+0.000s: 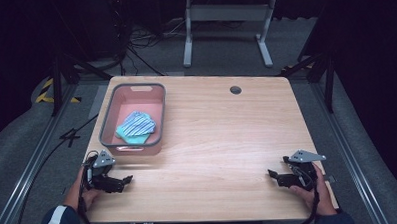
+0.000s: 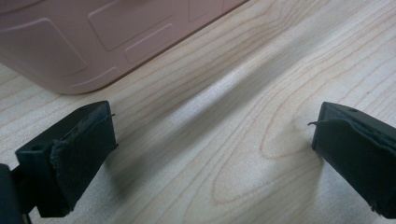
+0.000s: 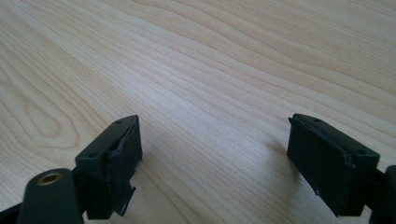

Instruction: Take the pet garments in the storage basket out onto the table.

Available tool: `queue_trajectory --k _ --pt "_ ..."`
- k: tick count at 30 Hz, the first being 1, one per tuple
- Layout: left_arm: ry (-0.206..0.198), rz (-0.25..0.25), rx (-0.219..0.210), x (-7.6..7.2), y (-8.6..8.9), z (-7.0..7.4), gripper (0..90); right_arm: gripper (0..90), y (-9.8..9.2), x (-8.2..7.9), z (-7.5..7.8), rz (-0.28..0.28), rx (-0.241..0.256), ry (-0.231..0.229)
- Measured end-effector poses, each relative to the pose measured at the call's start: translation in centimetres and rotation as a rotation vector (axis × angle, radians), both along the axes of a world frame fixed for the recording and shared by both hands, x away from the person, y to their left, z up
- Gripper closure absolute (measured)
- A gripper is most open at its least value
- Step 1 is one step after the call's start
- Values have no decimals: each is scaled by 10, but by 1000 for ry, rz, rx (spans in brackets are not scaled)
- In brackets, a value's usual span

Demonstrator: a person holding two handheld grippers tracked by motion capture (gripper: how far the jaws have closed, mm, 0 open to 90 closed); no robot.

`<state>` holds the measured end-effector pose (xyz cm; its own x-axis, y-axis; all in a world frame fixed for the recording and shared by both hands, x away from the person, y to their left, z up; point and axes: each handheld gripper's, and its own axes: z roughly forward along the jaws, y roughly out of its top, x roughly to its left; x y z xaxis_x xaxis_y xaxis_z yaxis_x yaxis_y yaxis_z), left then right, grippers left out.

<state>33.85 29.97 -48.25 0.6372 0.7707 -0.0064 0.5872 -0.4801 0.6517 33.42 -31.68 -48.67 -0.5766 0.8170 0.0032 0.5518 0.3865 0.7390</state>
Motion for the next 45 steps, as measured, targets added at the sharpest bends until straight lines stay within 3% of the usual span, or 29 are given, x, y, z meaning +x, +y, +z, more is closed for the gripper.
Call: queue_trajectory --k 9,11,16,20,22,28,31,32,35,39,45 --pt "1 8 -2 -1 0 0 1 181 0 0 0 -1 1 1" --pt "-21 -3 3 -1 1 -1 2 179 0 0 0 -1 0 1" --pt "-8 -6 -9 -3 2 -1 4 176 0 0 0 -4 0 2" --pt "15 -23 5 -2 4 2 18 176 0 0 0 -4 0 1" --pt "5 -14 1 -2 3 1 16 177 0 0 0 -3 0 1" --pt "30 0 29 -4 -1 6 54 177 0 0 0 -4 -1 1" --pt "1 4 69 -9 -2 13 175 177 0 0 0 -3 -1 1" --pt "-2 11 66 -10 -2 14 165 176 0 0 0 -4 0 1" --pt "6 -56 27 -13 0 21 162 176 0 0 0 -3 3 3" --pt "-30 -54 65 -17 -2 32 211 178 0 0 0 -1 0 1" --pt "-52 -43 39 -21 1 43 210 181 0 0 0 1 1 0"
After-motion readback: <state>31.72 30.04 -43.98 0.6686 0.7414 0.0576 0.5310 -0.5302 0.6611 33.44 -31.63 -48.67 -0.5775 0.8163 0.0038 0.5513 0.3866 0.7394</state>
